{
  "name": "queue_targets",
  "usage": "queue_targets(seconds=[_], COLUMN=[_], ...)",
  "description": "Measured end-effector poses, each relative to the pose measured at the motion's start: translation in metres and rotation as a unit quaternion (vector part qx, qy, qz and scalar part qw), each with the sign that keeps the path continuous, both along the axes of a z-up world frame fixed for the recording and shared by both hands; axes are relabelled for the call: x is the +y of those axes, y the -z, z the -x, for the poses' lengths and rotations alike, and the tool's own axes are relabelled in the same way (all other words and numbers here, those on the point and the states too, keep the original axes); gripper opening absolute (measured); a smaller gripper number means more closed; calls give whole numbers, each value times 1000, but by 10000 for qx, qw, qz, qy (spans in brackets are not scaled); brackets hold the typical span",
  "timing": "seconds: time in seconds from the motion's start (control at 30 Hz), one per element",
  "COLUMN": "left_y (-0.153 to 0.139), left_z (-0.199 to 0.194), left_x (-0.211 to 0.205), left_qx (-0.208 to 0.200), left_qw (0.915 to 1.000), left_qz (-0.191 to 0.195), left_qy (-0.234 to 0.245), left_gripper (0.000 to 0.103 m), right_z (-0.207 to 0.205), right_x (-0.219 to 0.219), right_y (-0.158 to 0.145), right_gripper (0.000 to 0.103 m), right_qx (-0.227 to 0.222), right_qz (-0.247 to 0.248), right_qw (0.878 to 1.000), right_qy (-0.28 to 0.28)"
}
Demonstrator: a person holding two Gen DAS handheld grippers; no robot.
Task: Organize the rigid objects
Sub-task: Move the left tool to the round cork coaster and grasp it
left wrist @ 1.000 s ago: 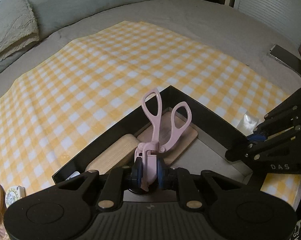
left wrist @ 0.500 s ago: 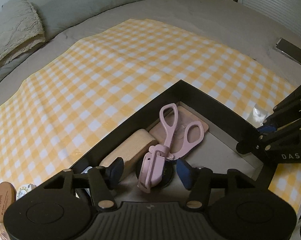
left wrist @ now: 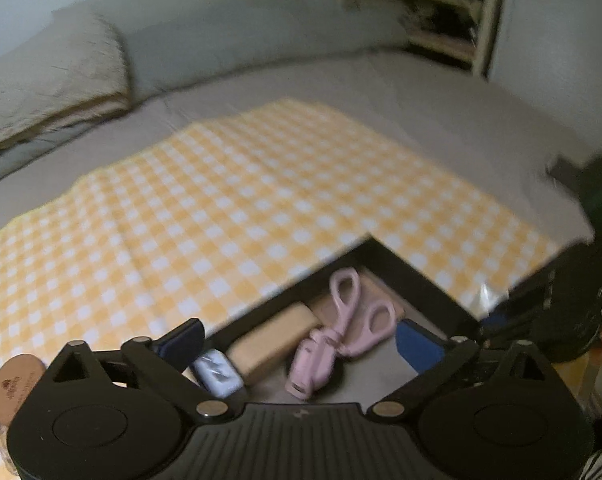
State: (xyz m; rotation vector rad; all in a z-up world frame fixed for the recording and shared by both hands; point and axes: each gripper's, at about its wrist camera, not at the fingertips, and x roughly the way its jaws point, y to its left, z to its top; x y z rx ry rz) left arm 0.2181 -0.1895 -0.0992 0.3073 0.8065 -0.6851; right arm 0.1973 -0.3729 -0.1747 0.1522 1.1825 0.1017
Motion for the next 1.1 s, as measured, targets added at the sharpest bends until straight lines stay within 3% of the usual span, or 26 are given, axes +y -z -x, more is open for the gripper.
queue_targets(seconds=[0.27, 0.5, 0.7, 0.93, 1.1], left_y=[-21, -19, -8, 34, 66], left_z=[-24, -71, -120, -167, -180], left_x=[64, 124, 165, 186, 185], left_qx=[-359, -420, -510, -14, 281], left_qw=[9918, 9750, 9620, 9505, 9511], left_qz=[660, 871, 220, -106, -514], left_qy=[-1030, -1999, -2673, -3105, -3033], left_gripper=[103, 103, 103, 103, 103], right_z=[-1, -1, 0, 0, -1], right_x=[0, -2, -2, -4, 0], right_y=[0, -1, -1, -2, -4], right_gripper=[9, 9, 9, 9, 8], right_qx=[12, 12, 19, 51, 73], right_qz=[-6, -61, -53, -95, -6], right_qw=[10000, 10000, 10000, 9999, 9999], right_qy=[24, 49, 66, 134, 106])
